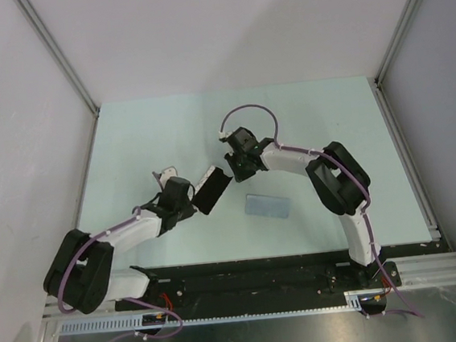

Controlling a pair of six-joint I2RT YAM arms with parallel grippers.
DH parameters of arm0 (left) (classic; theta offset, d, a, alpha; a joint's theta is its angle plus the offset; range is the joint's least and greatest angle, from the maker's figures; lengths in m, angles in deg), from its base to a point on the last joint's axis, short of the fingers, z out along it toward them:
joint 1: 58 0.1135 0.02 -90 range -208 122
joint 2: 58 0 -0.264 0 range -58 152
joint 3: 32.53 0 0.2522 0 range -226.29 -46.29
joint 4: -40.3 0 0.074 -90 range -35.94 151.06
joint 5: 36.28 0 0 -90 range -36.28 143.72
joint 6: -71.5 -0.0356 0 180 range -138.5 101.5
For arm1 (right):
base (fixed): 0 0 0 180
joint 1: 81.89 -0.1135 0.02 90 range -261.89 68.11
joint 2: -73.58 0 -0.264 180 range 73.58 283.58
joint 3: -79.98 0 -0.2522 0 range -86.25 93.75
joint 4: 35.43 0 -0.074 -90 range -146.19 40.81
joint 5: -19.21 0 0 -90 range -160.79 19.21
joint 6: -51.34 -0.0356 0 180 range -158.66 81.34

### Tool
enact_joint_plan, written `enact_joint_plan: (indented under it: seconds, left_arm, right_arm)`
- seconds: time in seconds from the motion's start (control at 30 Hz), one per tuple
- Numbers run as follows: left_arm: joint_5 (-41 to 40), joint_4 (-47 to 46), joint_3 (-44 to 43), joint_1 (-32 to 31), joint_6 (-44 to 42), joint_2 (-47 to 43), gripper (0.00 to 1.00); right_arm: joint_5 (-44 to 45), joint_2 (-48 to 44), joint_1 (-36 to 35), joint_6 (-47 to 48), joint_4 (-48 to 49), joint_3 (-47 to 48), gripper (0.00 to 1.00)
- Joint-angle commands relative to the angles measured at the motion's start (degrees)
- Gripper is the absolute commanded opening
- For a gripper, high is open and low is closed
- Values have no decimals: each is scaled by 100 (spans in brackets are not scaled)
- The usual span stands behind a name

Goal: Organize the sunglasses
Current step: Move the opened sunglasses case to the center of the board.

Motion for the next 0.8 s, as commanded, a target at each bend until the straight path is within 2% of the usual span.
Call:
enact_joint_plan:
  seconds: [0.0, 0.23, 0.27, 0.43, 0.6, 0.77]
  left_arm:
    - [-95, -266, -361, 161, -182, 150, 15]
    - [106, -634, -756, 310, -454, 694, 19]
    - [141, -635, -800, 311, -481, 756, 20]
    - [475, -1162, -1072, 486, -726, 1134, 31]
    - [888, -1416, -1467, 574, -850, 1591, 42]
    - [1214, -1584, -1662, 574, -824, 1925, 43]
  right_arm:
    - [296, -351, -8, -234, -126, -81, 23]
    - [639, -596, 204, -753, -197, -177, 23]
    - [613, -675, 143, -736, -162, -256, 27]
    - [858, -1185, -130, -648, -187, -573, 29]
    - [1393, -1536, -43, -955, -451, -713, 29]
    - [1465, -1932, 81, -938, -741, -1003, 30]
